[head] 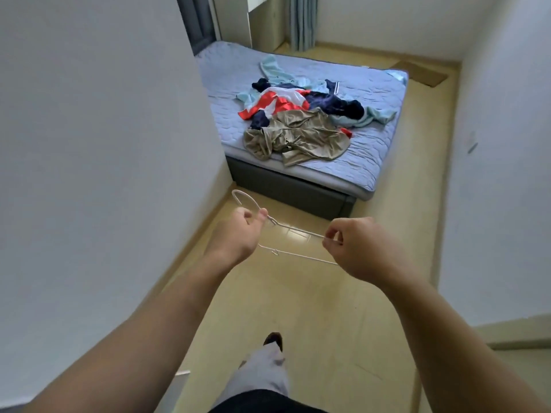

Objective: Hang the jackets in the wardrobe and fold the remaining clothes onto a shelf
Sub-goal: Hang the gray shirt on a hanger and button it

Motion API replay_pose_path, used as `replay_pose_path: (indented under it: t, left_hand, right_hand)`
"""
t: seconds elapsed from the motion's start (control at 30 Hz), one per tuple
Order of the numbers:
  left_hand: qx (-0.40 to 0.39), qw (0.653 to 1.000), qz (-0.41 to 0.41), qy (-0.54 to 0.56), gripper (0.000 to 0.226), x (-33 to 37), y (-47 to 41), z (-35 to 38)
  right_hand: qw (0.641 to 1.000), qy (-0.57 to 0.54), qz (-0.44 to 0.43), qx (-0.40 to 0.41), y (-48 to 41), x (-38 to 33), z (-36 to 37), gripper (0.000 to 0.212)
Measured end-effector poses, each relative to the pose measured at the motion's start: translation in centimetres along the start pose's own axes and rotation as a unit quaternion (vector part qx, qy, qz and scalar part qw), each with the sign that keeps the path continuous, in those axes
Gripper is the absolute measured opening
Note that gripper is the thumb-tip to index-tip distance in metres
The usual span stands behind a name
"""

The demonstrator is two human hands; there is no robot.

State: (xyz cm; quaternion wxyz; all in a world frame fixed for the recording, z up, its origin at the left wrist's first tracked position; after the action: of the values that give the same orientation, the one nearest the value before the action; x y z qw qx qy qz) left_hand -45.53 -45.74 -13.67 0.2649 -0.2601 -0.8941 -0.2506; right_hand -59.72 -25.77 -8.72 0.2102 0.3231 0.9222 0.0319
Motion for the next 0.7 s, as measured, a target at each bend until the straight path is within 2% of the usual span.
replay_pose_path:
  t: [0.17, 0.27, 0.37, 0.5, 0.6, 0.7]
  left_hand:
    - [0.010, 0.991, 0.094, 0.093, 0.024, 5.8, -11.8, 1.7]
    - [-0.003, 0.986, 0.121, 0.111, 0.026, 9.7, -19.2, 3.9]
    - [-0.033, 0.985, 0.148, 0.078, 0.025, 14.2, -25.3, 5.8]
    - [-0.101, 0.971, 0.211, 0.039, 0.027, 20.9, -31.6, 7.7]
    - [-0.130, 0.961, 0.245, -0.002, 0.032, 25.4, -36.5, 9.1]
    - [-0.165, 0.954, 0.251, -0.011, 0.027, 28.5, -42.1, 10.7]
  right_hand:
    - [0.999, -0.020, 0.026, -0.005, -9.5, 5.0, -0.9, 0.013]
    - [0.998, 0.008, 0.053, -0.038, -16.2, 8.5, -1.4, 0.015]
    - [0.992, 0.032, 0.079, -0.092, -21.9, 11.7, -1.8, 0.018]
    - [0.983, -0.031, 0.122, -0.136, -28.7, 15.0, -3.0, 0.025]
    - [0.976, -0.104, 0.140, -0.132, -34.5, 17.0, -3.9, 0.022]
    - [0.975, -0.144, 0.135, -0.101, -42.2, 19.7, -4.2, 0.025]
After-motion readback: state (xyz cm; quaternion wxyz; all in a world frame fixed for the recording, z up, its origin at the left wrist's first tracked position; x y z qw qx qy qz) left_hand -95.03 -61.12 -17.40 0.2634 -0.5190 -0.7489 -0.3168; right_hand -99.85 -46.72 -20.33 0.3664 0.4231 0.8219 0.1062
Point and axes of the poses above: each hand's wrist, its own y-axis away from the middle knuckle, its own z-axis out of the palm, x = y × z, the point moved 5 cm from there along -y, towards the middle knuckle, and after that the axes turned 4 degrees about -x, right-handed, at the moved point
